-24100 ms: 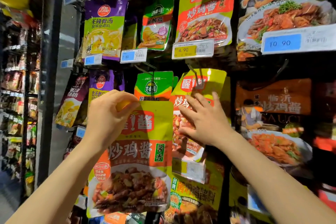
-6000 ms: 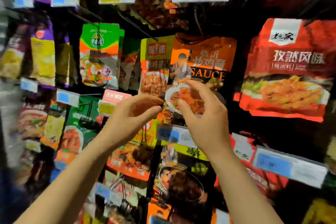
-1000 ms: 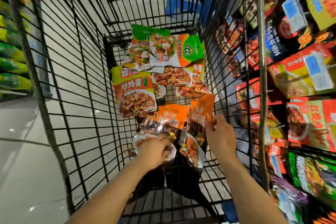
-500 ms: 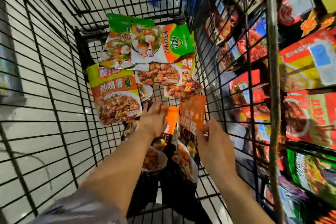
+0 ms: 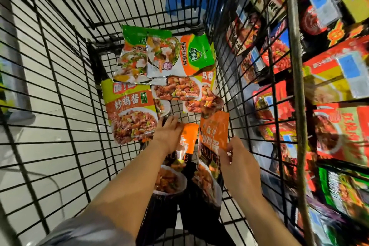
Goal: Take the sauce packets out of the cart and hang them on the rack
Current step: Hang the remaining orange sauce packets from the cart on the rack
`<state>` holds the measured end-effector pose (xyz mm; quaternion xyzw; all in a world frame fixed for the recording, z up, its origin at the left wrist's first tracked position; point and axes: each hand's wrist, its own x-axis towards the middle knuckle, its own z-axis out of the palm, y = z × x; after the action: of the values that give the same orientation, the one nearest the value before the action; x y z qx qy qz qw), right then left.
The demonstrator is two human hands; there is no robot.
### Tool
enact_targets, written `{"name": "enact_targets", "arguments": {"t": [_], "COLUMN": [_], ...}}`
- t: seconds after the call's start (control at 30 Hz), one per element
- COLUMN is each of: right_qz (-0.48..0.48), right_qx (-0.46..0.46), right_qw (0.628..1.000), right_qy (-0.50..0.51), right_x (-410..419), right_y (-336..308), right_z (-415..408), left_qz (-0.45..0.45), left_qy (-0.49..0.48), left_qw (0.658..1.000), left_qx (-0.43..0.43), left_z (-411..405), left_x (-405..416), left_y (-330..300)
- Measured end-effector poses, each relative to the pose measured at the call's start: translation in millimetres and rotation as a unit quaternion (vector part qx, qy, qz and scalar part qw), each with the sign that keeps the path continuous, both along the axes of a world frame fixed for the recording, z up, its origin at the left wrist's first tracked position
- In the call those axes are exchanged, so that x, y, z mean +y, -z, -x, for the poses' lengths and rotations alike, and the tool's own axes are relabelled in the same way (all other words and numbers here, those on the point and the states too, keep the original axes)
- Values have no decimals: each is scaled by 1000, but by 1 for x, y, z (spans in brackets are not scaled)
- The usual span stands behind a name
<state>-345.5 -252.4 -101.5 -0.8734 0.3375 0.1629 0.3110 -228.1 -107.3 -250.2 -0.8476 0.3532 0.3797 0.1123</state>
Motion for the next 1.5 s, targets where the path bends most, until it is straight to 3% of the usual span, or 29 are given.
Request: {"name": "enact_targets", "arguments": {"t": [0.53,0.73,0.93,1.17,1.27,1.5], "right_qz": [-14,-5,-17,-5,-3,-18], "right_qx": [28,46,44,48,45,27], "right_qw": [999,998,998,998,999,999], "right_qy": [-11,-33,-40,-27,-24,-17], "right_x": [1,1,2,0,1,2], "right_y": [-5,-7,-5,-3,-3,-4], "right_z": [-2,-4,-3,-2,-2,-1], "left_qz": [-68,-63,-81,11,60,62], "left_qy": [42,-9,5,-31,-35,-53], "left_qw": [997,998,997,998,997,997], "left_qx": [3,11,16,57,38,11], "left_z": [8,5,-2,-4,-9,-20], "left_x": [-2,-7,-9,-5,0,12], "left_y": [-10,-6,-3,-9,-21,-46]}}
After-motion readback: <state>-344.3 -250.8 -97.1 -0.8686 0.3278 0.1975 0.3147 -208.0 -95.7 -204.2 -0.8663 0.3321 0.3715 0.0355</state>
